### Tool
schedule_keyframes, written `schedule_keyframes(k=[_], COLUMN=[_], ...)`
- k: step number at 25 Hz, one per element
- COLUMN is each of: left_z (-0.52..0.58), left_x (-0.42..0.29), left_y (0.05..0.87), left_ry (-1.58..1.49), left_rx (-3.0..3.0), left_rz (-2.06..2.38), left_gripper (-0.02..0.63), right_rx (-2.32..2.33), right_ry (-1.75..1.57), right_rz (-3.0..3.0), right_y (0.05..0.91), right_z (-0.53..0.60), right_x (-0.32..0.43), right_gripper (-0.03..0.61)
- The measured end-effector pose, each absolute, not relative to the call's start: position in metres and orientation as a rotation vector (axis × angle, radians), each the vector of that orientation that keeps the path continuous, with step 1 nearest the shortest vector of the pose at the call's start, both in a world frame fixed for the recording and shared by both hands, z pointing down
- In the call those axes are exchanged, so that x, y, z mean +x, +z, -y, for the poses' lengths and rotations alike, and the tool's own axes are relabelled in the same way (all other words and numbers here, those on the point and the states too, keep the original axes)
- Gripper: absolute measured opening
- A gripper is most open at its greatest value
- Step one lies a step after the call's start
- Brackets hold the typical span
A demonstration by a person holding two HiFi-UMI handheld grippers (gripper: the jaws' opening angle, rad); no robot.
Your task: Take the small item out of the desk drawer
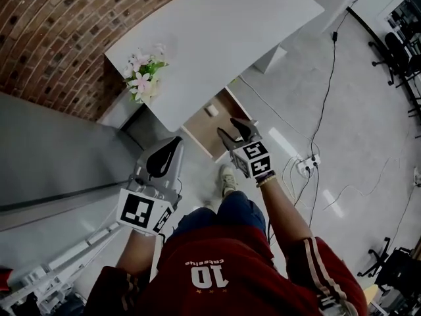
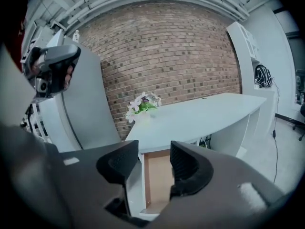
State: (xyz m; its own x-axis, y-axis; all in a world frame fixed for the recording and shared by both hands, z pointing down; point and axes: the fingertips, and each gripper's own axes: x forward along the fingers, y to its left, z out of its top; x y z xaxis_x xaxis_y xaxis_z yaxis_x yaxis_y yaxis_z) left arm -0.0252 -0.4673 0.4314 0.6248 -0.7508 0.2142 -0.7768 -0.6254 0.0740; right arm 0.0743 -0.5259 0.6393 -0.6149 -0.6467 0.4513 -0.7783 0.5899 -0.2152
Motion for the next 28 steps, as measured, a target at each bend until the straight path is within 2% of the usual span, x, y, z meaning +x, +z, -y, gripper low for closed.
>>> schedule_keyframes(k=[28], left_z=[0.508], left_x=[-0.056], left_y=[0.659], left_ry=[0.316], left_rx=[2.592], left_rz=[1.385], left_gripper=[0.003], right_rx=[1.024], right_ry=[0.512], right_rz=[2.304], right_y=[0.943], right_z=[0.662], right_x=[0.021], right_gripper=[0.218])
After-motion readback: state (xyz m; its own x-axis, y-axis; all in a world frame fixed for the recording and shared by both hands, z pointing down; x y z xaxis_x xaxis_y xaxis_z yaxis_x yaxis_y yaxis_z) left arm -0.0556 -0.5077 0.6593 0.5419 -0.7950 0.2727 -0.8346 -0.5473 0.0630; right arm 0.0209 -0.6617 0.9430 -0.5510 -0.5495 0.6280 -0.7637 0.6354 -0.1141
